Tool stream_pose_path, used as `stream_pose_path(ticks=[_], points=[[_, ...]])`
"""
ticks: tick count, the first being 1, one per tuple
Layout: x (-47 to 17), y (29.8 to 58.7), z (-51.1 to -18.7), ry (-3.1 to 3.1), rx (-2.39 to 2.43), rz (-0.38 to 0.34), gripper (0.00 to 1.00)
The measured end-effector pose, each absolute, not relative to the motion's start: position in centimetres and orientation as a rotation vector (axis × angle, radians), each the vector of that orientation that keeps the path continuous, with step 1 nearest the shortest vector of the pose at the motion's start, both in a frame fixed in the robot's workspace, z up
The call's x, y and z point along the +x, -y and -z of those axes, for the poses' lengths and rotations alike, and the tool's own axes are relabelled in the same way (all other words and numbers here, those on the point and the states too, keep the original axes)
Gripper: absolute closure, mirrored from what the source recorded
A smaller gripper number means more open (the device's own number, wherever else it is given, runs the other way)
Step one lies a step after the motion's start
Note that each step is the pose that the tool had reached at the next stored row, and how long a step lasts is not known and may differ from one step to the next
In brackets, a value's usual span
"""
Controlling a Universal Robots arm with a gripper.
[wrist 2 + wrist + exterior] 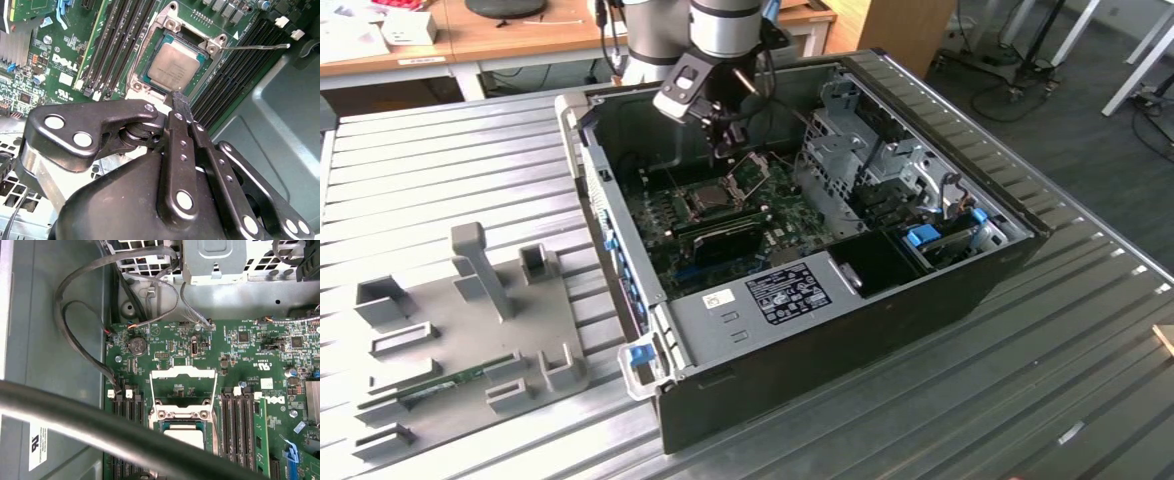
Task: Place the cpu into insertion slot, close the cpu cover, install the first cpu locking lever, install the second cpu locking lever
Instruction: 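Close the cpu cover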
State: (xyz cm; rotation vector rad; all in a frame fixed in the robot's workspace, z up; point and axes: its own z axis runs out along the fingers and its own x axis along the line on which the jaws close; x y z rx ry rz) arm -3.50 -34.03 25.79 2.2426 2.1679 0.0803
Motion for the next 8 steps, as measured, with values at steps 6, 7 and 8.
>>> stream_pose_path(ticks=[6,7,8], points=[[-2.91,34.03,-25.79,-2.168,2.243,-0.080,0.90],[-2.79,34.03,-25.79,-2.168,2.243,-0.080,0.90],[-2.66,34.03,-25.79,-2.168,2.243,-0.080,0.90]])
